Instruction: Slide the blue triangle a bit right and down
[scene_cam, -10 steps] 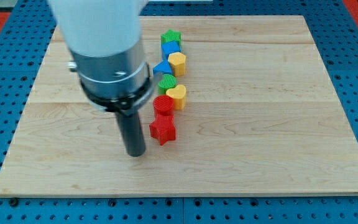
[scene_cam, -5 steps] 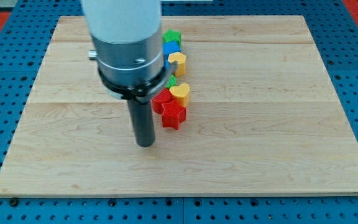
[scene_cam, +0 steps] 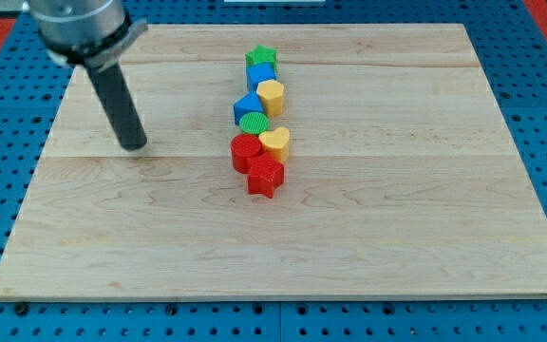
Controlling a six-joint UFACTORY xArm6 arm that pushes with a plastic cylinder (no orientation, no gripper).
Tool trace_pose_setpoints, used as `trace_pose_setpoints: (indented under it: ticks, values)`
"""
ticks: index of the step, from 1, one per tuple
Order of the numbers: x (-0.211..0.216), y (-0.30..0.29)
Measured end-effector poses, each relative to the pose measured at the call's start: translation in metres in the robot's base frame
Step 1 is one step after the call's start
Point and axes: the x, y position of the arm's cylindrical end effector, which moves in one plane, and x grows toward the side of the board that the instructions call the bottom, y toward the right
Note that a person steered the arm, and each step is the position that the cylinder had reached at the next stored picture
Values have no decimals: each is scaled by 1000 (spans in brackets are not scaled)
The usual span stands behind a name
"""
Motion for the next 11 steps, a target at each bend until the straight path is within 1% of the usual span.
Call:
trace_pose_setpoints:
  ticks: [1, 2, 3, 4, 6, 7, 8, 9, 10, 11]
  values:
    - [-35, 20]
    - [-43, 43]
    - [-43, 78]
    - [-48, 97]
    - [-48, 167]
    - [-46, 174]
    - [-35, 174]
    - [-38, 174]
    - [-70, 174]
    - [-81, 132]
